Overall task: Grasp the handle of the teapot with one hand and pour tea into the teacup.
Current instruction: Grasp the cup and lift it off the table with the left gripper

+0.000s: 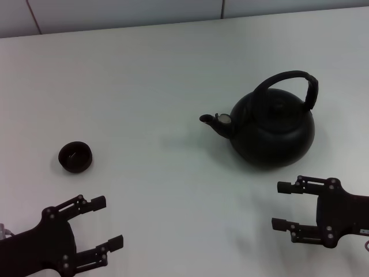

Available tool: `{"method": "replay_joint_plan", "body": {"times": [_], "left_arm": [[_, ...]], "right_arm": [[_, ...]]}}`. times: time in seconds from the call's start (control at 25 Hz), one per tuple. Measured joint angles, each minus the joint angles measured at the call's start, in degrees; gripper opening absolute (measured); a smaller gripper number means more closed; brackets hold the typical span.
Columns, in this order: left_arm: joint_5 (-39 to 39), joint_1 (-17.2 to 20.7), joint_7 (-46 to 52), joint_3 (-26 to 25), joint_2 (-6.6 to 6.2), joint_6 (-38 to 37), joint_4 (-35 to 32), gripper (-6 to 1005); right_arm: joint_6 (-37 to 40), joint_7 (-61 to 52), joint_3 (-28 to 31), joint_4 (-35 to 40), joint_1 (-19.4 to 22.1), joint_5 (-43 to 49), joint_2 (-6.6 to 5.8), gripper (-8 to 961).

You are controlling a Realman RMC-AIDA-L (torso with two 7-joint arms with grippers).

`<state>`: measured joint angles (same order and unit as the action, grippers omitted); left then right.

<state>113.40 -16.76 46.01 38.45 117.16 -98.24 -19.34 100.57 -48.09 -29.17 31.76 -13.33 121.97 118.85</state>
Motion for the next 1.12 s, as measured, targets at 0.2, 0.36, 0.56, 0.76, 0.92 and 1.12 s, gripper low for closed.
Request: {"method": "replay_joint_plan", "body": {"times": [0.2,0.36,0.56,0.76,0.92,1.12], "left_arm": [[0.03,0.04,0.32,-0.12,-0.41,0.25,-0.07,809],[0.01,0.0,0.48,-0.12,-0.45,0.21,-0.08,809],[-0.2,0.07,0.52,-0.11,-0.46,-0.19,-0.08,808],[-0.23,0.02,0.51,-0.08,-0.35,-0.12,-0.08,808],[-0.31,-0.05,0.33,-0.05,-0.06,0.13,-0.08,807],[-0.51,-0.29,0.09,-1.72,0.39,0.21,-0.08,807]], "right_arm": [[-0.92,0.01,-0.1,-0.08,-0.79,0.67,0.07,695],[-0.94,-0.18,-0.1,-0.12,-1.21,0.72,0.06,695],[-0.85,-0.23,-0.1,-0.38,-1.58,0.76,0.05,695],[-0.85,-0.1,-0.1,-0.52,-1.61,0.81,0.05,695],[-0.92,-0.06,-0.1,-0.58,-1.61,0.82,0.06,695],[-0.96,0.03,-0.06,-0.64,-1.6,0.82,0.11,695]]}}
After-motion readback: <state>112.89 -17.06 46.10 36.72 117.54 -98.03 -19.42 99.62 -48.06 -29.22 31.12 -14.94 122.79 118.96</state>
